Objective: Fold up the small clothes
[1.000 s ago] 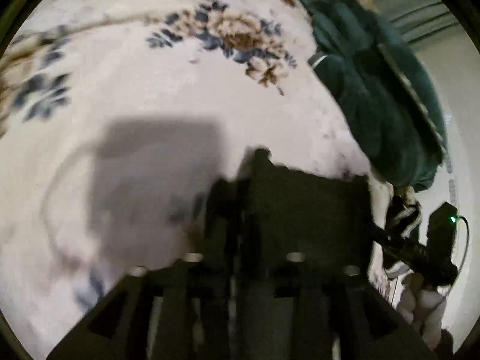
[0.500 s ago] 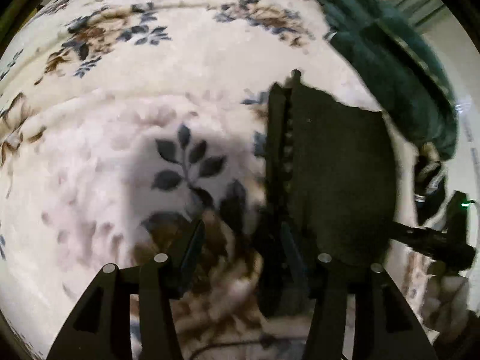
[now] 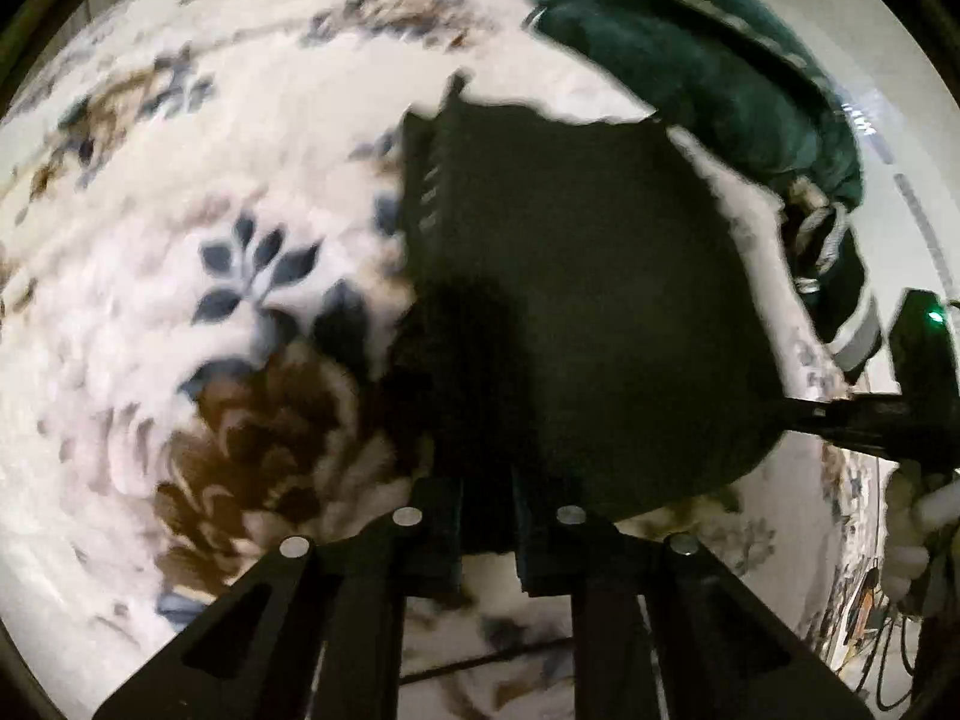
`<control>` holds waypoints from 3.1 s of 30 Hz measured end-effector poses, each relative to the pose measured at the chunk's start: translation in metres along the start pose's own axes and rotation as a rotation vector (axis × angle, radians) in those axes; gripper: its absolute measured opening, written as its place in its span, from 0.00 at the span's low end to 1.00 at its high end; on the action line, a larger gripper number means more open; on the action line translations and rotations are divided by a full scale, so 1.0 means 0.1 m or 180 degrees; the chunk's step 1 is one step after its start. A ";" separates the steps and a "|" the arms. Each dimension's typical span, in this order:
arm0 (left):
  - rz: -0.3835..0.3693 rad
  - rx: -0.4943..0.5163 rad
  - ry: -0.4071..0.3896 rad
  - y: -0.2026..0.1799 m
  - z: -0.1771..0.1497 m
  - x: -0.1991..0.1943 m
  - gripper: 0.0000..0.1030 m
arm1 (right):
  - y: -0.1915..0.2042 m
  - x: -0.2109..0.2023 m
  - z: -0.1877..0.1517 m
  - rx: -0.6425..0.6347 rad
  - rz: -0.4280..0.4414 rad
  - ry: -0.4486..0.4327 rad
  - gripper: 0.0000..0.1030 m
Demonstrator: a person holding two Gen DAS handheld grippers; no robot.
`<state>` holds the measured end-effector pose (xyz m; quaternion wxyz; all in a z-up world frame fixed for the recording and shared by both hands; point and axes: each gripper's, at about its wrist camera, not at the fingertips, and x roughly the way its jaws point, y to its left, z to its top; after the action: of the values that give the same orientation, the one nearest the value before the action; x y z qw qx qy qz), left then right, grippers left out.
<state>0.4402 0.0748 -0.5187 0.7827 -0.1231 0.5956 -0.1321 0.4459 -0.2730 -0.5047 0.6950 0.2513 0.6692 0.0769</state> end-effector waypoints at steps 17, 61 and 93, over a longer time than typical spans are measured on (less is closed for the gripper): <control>-0.1343 -0.2596 -0.0506 -0.09 -0.55 0.67 0.79 | -0.11 0.04 0.77 -0.0037 0.0523 0.0111 0.81; -0.0877 -0.1708 -0.0085 0.74 -0.35 -0.01 0.67 | -0.33 -0.13 -0.35 0.0227 0.0113 0.0202 0.53; -0.0313 -0.1703 -0.0381 0.62 -0.59 -0.32 0.61 | 0.39 -0.03 1.10 -0.0755 0.0024 0.0406 0.46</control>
<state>0.3788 0.1421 -0.5267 0.7488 -0.3618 0.5553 -0.0005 0.5606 -0.2681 -0.4868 0.6756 0.1645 0.6973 0.1740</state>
